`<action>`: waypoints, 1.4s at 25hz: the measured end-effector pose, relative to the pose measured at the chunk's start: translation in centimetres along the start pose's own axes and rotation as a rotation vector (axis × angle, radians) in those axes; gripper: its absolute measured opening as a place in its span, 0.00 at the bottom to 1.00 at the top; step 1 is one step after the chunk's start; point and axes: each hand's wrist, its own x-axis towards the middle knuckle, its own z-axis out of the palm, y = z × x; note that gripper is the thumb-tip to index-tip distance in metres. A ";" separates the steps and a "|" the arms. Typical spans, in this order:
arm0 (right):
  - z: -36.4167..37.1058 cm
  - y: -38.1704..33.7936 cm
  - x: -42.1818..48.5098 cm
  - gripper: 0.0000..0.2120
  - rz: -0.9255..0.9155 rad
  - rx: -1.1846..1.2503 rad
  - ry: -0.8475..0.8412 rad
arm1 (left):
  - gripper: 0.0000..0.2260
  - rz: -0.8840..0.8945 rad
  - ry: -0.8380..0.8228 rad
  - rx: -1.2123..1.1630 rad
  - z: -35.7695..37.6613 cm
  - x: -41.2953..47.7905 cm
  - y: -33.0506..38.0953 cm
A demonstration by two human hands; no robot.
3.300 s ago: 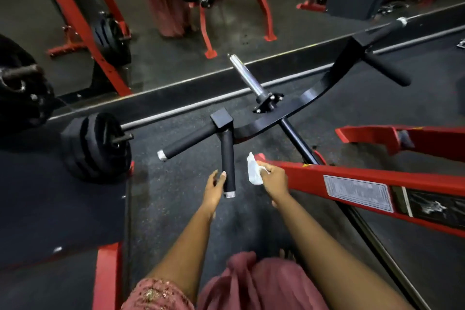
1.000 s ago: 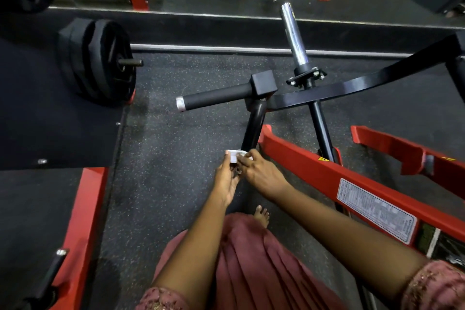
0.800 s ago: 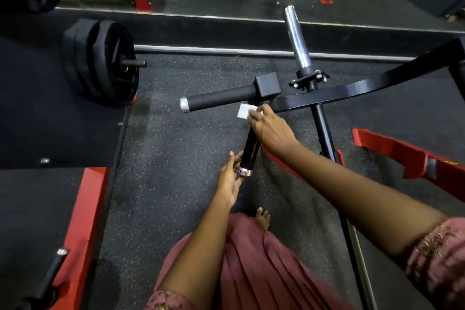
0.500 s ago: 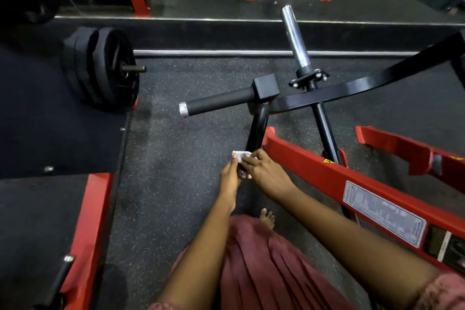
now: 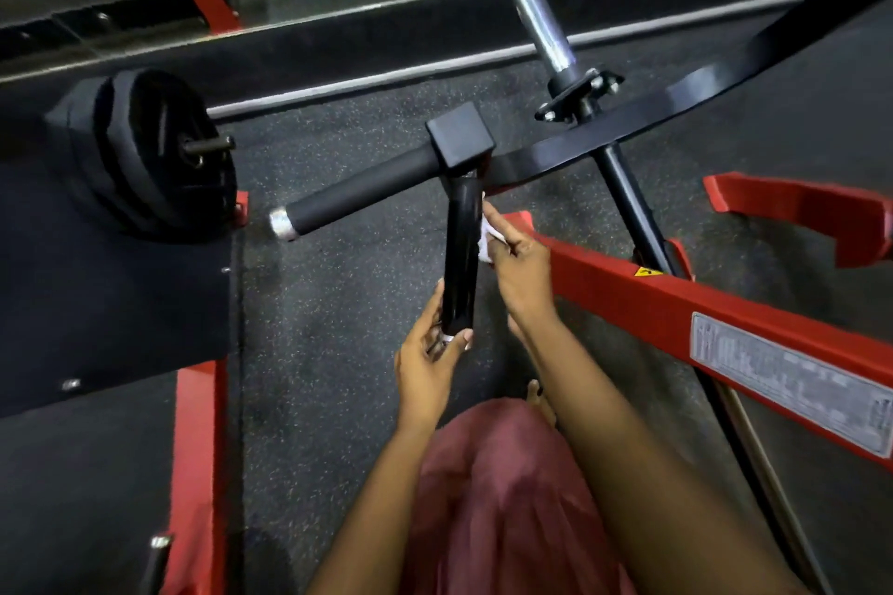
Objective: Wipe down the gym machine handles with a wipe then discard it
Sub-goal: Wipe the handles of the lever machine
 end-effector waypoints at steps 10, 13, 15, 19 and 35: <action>-2.7 6.0 -2.1 0.17 0.055 0.145 -0.129 | 0.29 0.051 -0.008 0.098 -0.8 0.4 -1.7; -0.9 3.7 2.3 0.17 -0.046 0.295 -0.186 | 0.28 0.061 -0.002 0.110 -0.7 0.6 -1.8; -0.3 3.6 2.5 0.19 -0.060 0.332 -0.213 | 0.29 0.055 -0.009 0.124 -0.9 0.5 -1.8; -1.1 5.5 0.0 0.21 0.039 0.393 -0.239 | 0.29 0.049 -0.020 0.180 -1.4 0.6 -1.8; -0.3 4.7 0.3 0.19 0.052 0.455 -0.204 | 0.27 0.069 -0.061 0.268 -2.3 0.8 -1.0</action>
